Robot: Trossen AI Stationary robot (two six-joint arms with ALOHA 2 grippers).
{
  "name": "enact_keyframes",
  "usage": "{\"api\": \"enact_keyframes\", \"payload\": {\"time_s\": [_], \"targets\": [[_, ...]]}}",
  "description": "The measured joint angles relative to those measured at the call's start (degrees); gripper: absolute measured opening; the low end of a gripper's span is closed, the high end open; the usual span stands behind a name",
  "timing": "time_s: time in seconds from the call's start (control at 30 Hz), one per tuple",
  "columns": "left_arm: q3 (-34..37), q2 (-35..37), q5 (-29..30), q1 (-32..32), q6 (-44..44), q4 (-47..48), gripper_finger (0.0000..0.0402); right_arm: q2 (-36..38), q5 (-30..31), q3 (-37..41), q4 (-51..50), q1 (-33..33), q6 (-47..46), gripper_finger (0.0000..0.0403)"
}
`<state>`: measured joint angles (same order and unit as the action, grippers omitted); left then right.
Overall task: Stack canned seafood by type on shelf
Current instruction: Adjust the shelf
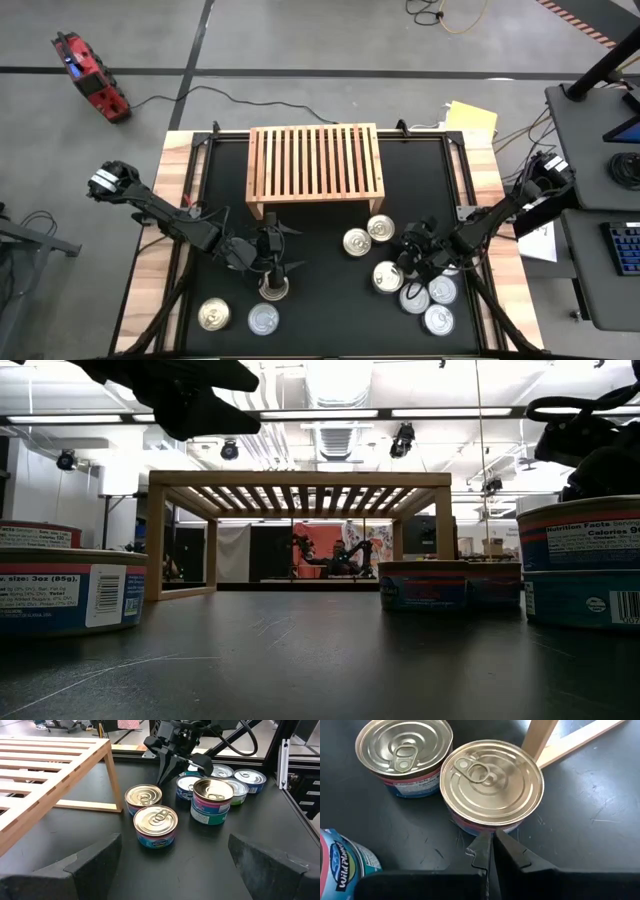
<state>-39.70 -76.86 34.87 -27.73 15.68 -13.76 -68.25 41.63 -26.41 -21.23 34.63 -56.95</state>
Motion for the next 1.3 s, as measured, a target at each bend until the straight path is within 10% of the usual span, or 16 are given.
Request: {"api": "enact_keyframes", "payload": {"time_s": [0.67,1.3], "targets": [[-0.01,0.05,0.04,-0.95,0.99,0.73,0.0351,0.28,1.08,-1.37,-0.08,-4.72,3.29,0.0012],[-11.63,0.39,4.94,-2.71,15.69,43.11,0.0351,0.33,-11.21,-13.71,-12.72,-13.41,16.63,0.0012]]}}
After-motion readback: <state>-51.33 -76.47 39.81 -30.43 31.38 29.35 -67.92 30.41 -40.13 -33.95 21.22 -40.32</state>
